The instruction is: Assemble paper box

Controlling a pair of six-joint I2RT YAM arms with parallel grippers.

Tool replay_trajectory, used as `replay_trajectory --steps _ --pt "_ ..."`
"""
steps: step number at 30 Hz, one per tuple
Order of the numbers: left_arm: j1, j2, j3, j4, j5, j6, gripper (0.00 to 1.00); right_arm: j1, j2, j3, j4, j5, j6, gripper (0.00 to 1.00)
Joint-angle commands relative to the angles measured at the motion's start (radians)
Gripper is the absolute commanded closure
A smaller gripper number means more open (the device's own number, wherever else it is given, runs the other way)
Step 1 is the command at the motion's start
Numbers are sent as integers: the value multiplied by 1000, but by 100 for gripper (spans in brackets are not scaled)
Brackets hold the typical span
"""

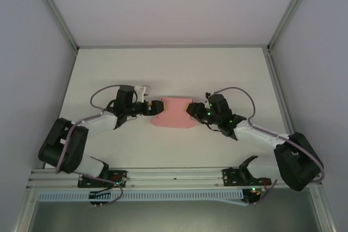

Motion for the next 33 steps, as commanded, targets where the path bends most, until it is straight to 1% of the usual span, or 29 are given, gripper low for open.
replay_trajectory --steps 1,2,5,6,8,10,11,13,15,17,19,21,24,25,26,27,29,33 --pt "-1 -119 57 -87 -115 144 0 -7 -45 46 -147 27 -16 66" --pt "-2 -151 68 -106 -139 179 0 -9 -53 53 -167 25 -14 66" --pt "-32 -244 105 -187 -175 373 0 -40 -67 70 -220 -15 24 66" --pt "-55 -271 115 -219 -179 463 0 -59 -66 78 -238 -44 40 66" --pt "-112 -305 145 -290 -237 567 0 -97 -62 106 -298 -86 73 66" --pt "-208 -313 191 -404 -251 714 0 -151 -43 151 -399 -172 100 67" --pt "-268 -315 201 -444 -286 789 0 -181 -27 179 -458 -227 108 69" --pt "-412 -311 218 -509 -390 926 0 -232 13 260 -589 -336 91 72" --pt "-515 -294 223 -526 -464 1013 0 -256 54 342 -734 -375 64 72" --pt "-570 -263 241 -532 -530 1046 0 -263 85 402 -810 -406 33 72" --pt "-608 -220 270 -539 -649 1066 0 -267 117 447 -875 -437 18 72" --pt "-629 -172 292 -509 -784 1097 0 -271 155 476 -927 -480 11 74" --pt "-654 -94 322 -477 -940 1147 0 -269 211 489 -952 -580 32 76" --pt "-660 -73 330 -480 -976 1158 0 -270 222 495 -960 -589 14 77" --pt "-663 -50 335 -478 -1014 1168 0 -269 231 504 -983 -572 -6 77" --pt "-664 -35 338 -479 -1040 1170 0 -270 236 511 -1004 -560 -17 76" --pt "-665 -15 344 -499 -1053 1170 0 -270 243 507 -998 -579 -20 75" --pt "-665 2 342 -527 -1013 1159 0 -271 242 511 -989 -593 -3 76"
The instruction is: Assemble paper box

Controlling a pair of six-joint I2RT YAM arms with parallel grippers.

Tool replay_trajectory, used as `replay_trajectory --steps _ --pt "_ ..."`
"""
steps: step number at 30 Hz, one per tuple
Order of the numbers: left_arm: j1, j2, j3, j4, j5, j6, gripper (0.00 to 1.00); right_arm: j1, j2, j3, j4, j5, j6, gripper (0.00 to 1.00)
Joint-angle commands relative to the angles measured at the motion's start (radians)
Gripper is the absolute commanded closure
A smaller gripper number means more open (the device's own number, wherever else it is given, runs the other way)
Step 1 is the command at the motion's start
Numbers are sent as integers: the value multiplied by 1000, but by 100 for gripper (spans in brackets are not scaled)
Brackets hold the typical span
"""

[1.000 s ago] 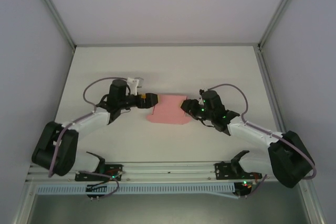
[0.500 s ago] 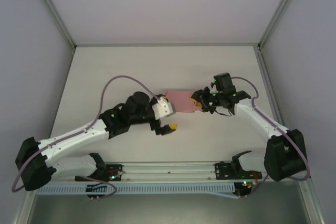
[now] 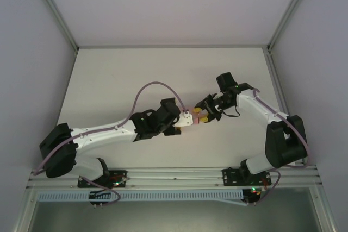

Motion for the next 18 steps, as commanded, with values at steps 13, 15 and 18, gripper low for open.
replay_trajectory --steps 13,15,18 --pt "-1 4 7 81 36 42 38 7 -3 22 -43 -115 -12 74" --pt "-1 1 8 82 54 45 44 11 -6 15 -29 -117 -5 71" --pt "-1 -5 10 79 72 46 50 19 -12 5 -10 -114 21 60"
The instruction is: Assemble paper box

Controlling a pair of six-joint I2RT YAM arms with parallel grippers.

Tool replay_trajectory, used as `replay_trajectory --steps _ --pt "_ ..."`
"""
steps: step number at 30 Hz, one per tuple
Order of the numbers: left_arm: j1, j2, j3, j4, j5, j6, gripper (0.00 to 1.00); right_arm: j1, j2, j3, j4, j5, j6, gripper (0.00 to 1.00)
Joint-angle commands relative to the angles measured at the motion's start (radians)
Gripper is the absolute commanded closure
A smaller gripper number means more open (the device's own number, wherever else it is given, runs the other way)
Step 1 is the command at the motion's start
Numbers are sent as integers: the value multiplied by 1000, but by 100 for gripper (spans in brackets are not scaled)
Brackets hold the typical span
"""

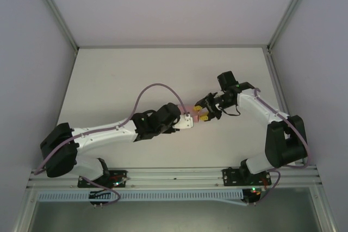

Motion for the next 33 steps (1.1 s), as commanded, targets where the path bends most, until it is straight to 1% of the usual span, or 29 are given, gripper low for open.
replay_trajectory --steps 1,3,5,6,7,8,9,10,11,12,14,15,19,20,21,22,23,24,25,27,29,31,33 --pt "3 -9 13 82 41 1 51 33 -19 -9 1 -88 8 58" --pt "6 -8 12 79 50 6 54 35 -35 -22 44 -89 37 53" --pt "15 -5 20 56 71 -3 55 35 -49 -31 70 -83 57 43" --pt "20 -2 25 36 93 -4 55 34 -54 -33 75 -74 59 42" --pt "29 -2 26 23 114 -9 55 34 -61 -37 79 -64 59 38" --pt "40 -2 31 5 140 -13 55 33 -66 -40 82 -54 55 26" --pt "53 -3 40 -29 172 -18 55 28 -75 -39 76 -35 50 22" --pt "66 -1 50 -67 204 -26 55 22 -88 -40 83 0 53 21" --pt "78 1 61 -104 230 -30 55 13 -102 -39 82 36 37 16" --pt "87 4 73 -143 252 -34 54 1 -118 -37 76 79 17 14" --pt "104 18 93 -222 285 -31 54 -30 -162 -34 73 178 -23 3" --pt "113 28 105 -266 300 -25 54 -41 -186 -33 73 229 -51 0" --pt "155 99 152 -390 319 -35 56 -51 -315 -43 85 478 -170 0" --pt "163 124 170 -413 293 -57 56 -51 -348 -51 109 530 -237 0" --pt "172 150 192 -436 291 -73 56 -49 -383 -64 135 595 -324 0" --pt "185 176 216 -471 322 -73 56 -48 -422 -86 158 670 -393 0" --pt "199 199 234 -506 357 -61 55 -48 -461 -121 212 701 -467 0" --pt "211 221 252 -540 386 -44 54 -49 -498 -163 268 712 -522 0" --pt "225 246 273 -568 397 -34 54 -50 -537 -215 339 706 -543 0" --pt "252 295 325 -620 403 -31 53 -49 -595 -307 487 609 -593 0" --pt "277 327 358 -639 419 -21 53 -49 -611 -346 558 525 -593 0" --pt "303 343 380 -642 458 -10 53 -48 -579 -330 527 453 -612 0" --pt "309 347 387 -646 476 -10 51 -45 -526 -284 454 395 -684 0"
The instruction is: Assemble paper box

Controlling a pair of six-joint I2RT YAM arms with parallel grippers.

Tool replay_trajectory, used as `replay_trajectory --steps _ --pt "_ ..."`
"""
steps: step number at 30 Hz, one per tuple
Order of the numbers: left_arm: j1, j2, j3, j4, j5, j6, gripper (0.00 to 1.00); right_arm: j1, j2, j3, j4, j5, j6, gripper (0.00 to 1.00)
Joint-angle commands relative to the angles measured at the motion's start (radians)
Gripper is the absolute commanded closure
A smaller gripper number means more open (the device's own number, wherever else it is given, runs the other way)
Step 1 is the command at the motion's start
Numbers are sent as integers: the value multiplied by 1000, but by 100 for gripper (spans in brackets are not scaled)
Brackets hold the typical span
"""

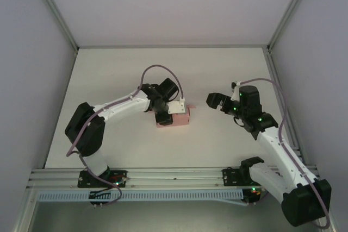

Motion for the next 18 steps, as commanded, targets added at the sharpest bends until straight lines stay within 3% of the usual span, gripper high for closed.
replay_trajectory --steps 1,10,18 --pt "15 25 13 -91 61 17 50 9 64 60 11 -108 -157 1" --pt "14 -17 -7 -58 102 35 49 94 200 131 59 -361 -532 17" --pt "15 -30 -15 -47 110 43 49 181 263 146 -69 -274 -801 23"
